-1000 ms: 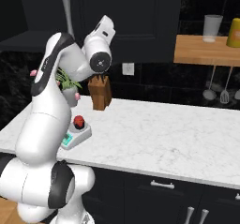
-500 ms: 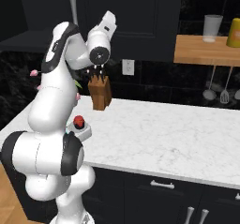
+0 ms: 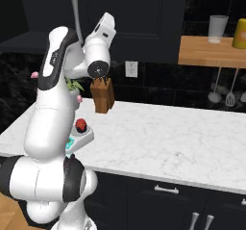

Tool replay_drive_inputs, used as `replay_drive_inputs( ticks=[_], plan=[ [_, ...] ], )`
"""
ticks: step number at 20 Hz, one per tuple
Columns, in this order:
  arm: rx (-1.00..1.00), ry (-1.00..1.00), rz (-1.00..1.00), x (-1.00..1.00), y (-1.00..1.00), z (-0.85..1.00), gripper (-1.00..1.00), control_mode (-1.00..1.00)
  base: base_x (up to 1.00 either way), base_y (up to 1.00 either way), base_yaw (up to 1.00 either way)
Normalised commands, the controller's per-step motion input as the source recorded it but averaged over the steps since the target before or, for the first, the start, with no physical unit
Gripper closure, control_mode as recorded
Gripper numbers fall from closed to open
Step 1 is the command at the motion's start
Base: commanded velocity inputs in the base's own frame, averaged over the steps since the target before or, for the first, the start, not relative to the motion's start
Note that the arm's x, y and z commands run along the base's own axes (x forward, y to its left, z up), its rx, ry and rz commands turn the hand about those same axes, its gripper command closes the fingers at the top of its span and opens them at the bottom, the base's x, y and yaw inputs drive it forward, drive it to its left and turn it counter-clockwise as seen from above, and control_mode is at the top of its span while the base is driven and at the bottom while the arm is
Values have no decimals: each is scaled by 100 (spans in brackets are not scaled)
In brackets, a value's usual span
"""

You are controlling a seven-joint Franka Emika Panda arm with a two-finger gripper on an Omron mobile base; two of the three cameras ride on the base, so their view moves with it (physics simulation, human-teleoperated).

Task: Pick the jam and place it on the digital scale for weighing, and close the cabinet.

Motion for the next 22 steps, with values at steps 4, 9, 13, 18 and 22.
replay_drive_inputs(
  ticks=[4, 9, 13, 18, 22],
  plan=[
    [0, -30, 0, -100, -12, 66, -100, -100, 0, 0, 0],
    [0, -13, 0, -100, -10, 40, -100, -100, 0, 0, 0],
    [-5, -1, 0, -100, 0, 33, -100, -100, 0, 0, 0],
    [-16, -7, 0, -100, 0, -4, -100, -100, 0, 0, 0],
    [-18, 1, -2, -85, 1, -11, -100, -100, 0, 0, 0]
  ],
)
